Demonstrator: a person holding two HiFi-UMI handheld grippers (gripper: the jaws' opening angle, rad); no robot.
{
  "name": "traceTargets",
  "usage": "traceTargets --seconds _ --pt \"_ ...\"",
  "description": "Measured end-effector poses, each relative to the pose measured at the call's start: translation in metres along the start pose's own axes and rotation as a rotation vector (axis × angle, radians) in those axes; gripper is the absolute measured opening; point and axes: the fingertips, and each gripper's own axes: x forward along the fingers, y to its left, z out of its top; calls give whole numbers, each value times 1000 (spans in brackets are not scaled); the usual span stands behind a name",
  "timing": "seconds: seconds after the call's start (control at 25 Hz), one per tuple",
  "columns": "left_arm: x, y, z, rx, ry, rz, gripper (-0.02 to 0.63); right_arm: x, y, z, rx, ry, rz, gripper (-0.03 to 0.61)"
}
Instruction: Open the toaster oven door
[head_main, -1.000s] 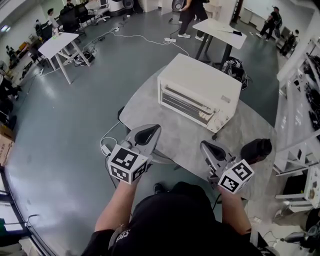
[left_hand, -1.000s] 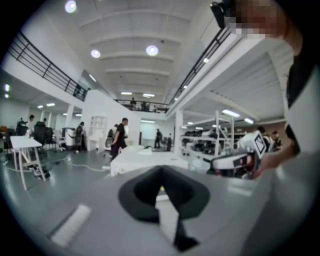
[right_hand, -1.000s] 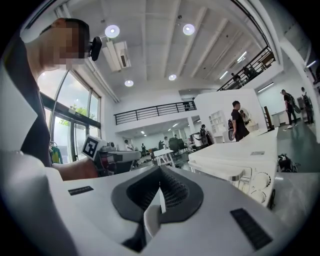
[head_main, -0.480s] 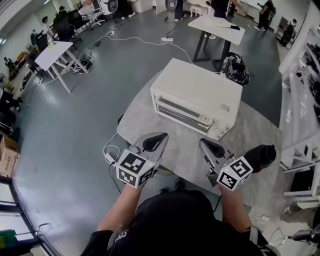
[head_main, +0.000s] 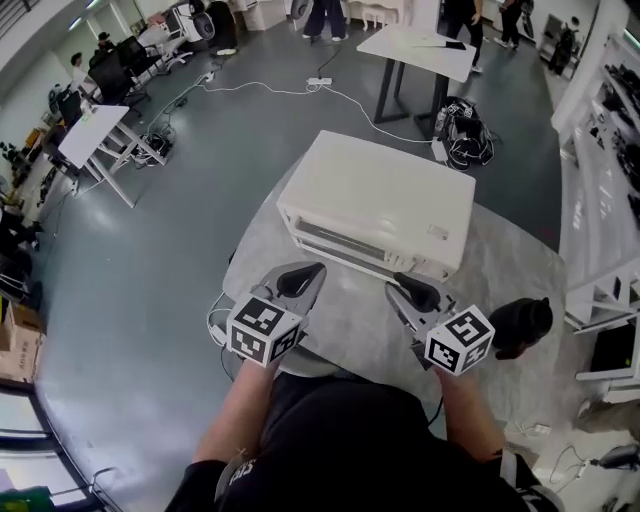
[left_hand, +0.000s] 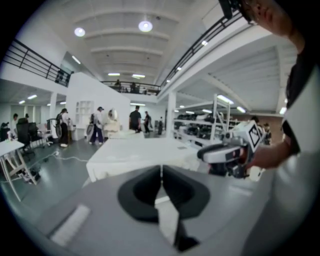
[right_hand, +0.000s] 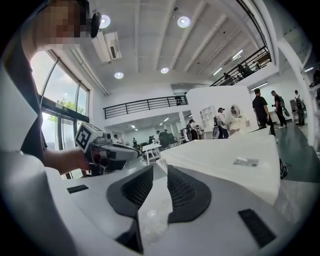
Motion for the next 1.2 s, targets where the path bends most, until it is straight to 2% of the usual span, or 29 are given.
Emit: traceTargets --seconds 0.24,0.36,0.48,0.64,0.8,1.08,1.2 --pt "34 32 6 45 38 -108 23 19 -23 1 0 77 -102 120" --pt "52 39 2 97 78 -188 91 32 -32 -10 3 133 -166 144" --pt "63 43 -4 190 132 -266 167 42 -41 -22 3 204 -235 154" --pt "68 47 -19 276 195 -364 189 48 -46 -29 17 228 -327 153" --pt "76 52 -41 314 266 -419 224 50 -50 -33 0 237 -411 133" --pt "74 48 -46 388 247 -496 250 53 -50 -35 -69 275 -574 150" --pt "69 45 -50 378 232 -520 259 52 -47 -39 -74 269 -615 149"
